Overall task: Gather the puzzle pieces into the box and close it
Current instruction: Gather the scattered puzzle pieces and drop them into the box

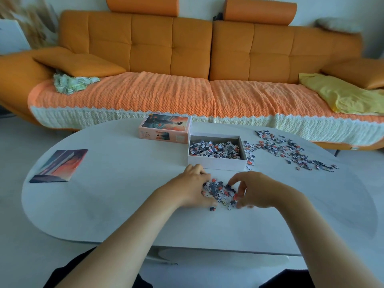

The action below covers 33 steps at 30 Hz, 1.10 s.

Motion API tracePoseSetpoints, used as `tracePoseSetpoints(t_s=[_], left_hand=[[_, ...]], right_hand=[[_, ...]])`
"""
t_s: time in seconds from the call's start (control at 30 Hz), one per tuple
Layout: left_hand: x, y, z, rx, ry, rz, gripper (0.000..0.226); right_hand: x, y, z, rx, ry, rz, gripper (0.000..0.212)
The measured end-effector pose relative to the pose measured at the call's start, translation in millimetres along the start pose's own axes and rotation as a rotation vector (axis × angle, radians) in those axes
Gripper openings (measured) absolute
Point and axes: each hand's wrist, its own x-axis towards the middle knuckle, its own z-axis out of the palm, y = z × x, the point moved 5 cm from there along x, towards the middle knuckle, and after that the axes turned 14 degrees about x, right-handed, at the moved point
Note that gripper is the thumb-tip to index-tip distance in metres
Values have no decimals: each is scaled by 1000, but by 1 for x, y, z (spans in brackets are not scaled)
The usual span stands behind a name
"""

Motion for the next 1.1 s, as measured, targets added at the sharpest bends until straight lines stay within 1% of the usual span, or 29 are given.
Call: tracePoseSetpoints(t_s=[0.07,0.1,0.2,0.27,0.33,0.4,0.47,0.53,0.67,0.8,0.87,0.9,0.93,1.0,1.03,1.07,1.1], left_hand=[[0,5,1,-23,0,24,95],[1,7,0,-26,9,37,94],[1,4,-3,-77,50,43,82],[0,-3,-6,-78,68,41,79],[-4,-11,-10,-56,62,19,82],[-9,-21,-12,-47,26,-21,82],[-14,-31,-12,-59,-8,-52,70],[-16,-36,-11,-105,-18,-67,55],[-13,-31,-8,-194,29,-82,40],[-6,-19,-8,-202,93,-80,36],[-4,-16,-14,-174,108,-73,40],[-3,-16,-15,-158,96,-76,47],[-2,-17,-14,-123,63,-80,57],[-2,-17,-6,-15,-35,-62,84],[-1,-15,-2,18,-74,-45,92],[0,-13,1,23,-82,-32,92],[2,-11,2,4,-65,-28,87]], right_hand=[[4,-6,2,11,37,-25,47],[7,-9,4,15,54,-37,45],[11,-14,5,58,89,-51,39],[11,-14,1,85,109,-56,36],[9,-13,-4,58,106,-60,39],[6,-10,-6,14,48,-20,49],[2,-5,-3,-20,-37,50,59],[3,-2,3,-21,-73,76,61],[11,-4,9,15,-31,35,56],[13,-12,6,78,16,4,51],[12,-14,4,62,32,-11,56],[12,-15,2,34,39,-20,61],[12,-15,3,1,40,-27,70],[14,-15,8,-74,34,-22,94],[15,-16,11,-105,35,-16,104],[17,-18,14,-116,43,-15,109],[19,-20,16,-102,56,-21,108]])
